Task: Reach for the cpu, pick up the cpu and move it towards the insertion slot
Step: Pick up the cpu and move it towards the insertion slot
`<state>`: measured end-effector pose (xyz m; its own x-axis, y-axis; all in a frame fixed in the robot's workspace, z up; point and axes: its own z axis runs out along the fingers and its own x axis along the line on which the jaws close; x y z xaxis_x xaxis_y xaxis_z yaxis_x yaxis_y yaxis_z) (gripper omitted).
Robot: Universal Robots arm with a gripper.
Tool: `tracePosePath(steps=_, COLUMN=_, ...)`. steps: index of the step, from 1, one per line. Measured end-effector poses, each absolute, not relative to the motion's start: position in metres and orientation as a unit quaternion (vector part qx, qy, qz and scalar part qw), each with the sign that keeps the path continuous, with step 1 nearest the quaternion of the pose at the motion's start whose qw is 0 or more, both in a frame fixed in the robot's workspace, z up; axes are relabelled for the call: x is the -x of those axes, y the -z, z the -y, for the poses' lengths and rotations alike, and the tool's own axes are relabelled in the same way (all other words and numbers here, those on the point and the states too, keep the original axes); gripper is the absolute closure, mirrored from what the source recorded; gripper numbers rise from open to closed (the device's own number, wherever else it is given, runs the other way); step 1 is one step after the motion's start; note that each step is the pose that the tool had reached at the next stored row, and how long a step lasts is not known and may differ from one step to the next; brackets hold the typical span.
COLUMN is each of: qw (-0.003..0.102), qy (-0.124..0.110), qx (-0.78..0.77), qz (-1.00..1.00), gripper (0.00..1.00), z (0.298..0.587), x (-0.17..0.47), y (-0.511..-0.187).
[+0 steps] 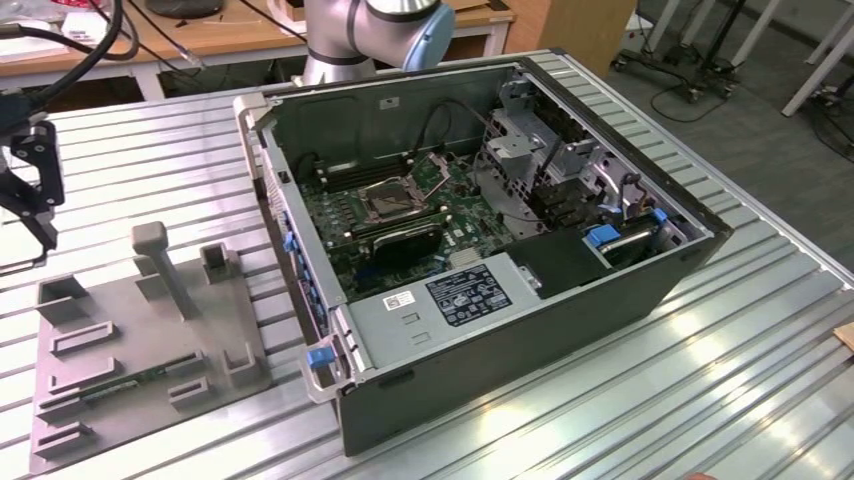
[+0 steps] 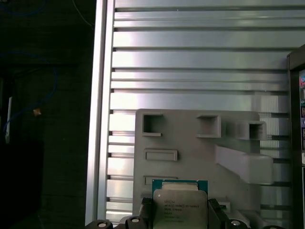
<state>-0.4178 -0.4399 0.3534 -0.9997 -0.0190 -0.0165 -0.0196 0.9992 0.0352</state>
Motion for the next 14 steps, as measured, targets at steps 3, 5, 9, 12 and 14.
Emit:
tracePosePath(steps=3, qw=0.008, qy=-0.018, qx=0.010, qz=-1.000, gripper=0.46, z=0.4399, x=0.4149, y=-0.3534)
tracePosePath(steps=5, qw=0.008, qy=-0.018, qx=0.010, qz=-1.000, gripper=0.46, z=0.4399, x=0.4135, y=-0.3534)
tracePosePath(steps=9, qw=0.008, qy=-0.018, qx=0.010, qz=-1.000, gripper=0.46, z=0.4399, x=0.4113, y=-0.3534)
tracePosePath(steps=12, qw=0.008, qy=-0.018, qx=0.010, qz=-1.000, gripper=0.46, z=0.4399, x=0.4110, y=-0.3534)
tracePosePath(steps=14, qw=0.008, qy=-0.018, qx=0.010, qz=-1.000, gripper=0.46, z=0.4399, x=0.4109, y=-0.3534)
